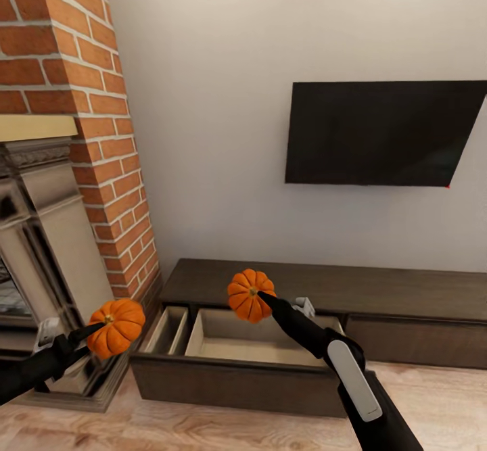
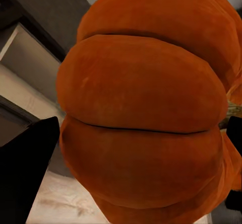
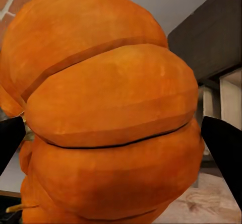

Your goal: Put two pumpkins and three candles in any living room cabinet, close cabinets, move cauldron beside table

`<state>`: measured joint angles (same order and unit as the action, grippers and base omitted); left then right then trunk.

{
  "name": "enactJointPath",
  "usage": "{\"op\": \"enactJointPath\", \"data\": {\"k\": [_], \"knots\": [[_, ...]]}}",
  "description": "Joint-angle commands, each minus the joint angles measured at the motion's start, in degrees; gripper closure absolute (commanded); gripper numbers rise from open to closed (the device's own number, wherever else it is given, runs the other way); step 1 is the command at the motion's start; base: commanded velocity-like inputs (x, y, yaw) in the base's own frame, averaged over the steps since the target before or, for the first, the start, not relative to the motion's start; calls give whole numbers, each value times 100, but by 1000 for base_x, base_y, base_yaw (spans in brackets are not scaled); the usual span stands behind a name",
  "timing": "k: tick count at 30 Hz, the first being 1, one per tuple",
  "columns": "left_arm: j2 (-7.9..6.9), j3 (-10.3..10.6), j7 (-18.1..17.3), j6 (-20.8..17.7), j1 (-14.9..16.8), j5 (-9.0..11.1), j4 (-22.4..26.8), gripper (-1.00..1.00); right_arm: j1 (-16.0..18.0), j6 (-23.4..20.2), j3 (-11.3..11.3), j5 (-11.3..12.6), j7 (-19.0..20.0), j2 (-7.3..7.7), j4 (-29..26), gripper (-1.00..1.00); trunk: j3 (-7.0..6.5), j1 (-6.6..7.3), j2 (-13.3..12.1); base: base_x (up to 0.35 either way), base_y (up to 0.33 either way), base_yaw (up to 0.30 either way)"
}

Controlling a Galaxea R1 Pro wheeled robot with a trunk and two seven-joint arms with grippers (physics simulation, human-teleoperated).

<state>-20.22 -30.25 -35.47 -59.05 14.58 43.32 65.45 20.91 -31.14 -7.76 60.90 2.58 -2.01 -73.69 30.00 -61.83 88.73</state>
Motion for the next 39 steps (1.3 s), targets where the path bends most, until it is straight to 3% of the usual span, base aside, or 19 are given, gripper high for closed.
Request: {"op": "enactJointPath", "data": {"k": [1,10,15,21,28,31,36,39], "knots": [[0,-4,7,-18,1,73,3,100,0,2,-9,82,-73,-1,-24,100,-1,0,0,117,-127,0],[0,1,12,-18,1,71,3,100,1,-6,-12,140,-156,-1,-335,100,5,0,0,102,-105,-16],[0,1,15,-18,1,71,3,100,1,-32,-10,327,-162,3,-318,100,31,0,0,97,-97,-180],[0,1,14,-18,1,71,3,100,1,-94,-27,347,-171,0,-332,100,67,0,0,97,-97,-188],[0,1,13,-18,1,71,3,100,12,-138,-308,299,-283,-16,-353,100,86,0,0,83,-85,-40],[0,1,11,-18,1,71,3,100,52,-307,-467,303,-814,-18,-336,100,87,0,0,18,-18,-3],[-4,-11,15,-18,1,71,3,100,97,-654,-528,329,-2437,-160,-423,100,87,0,0,3,-3,-1],[-10,-15,31,-18,1,59,3,100,167,-711,-548,321,-2815,-237,-471,100,87,0,0,0,0,0]]}}
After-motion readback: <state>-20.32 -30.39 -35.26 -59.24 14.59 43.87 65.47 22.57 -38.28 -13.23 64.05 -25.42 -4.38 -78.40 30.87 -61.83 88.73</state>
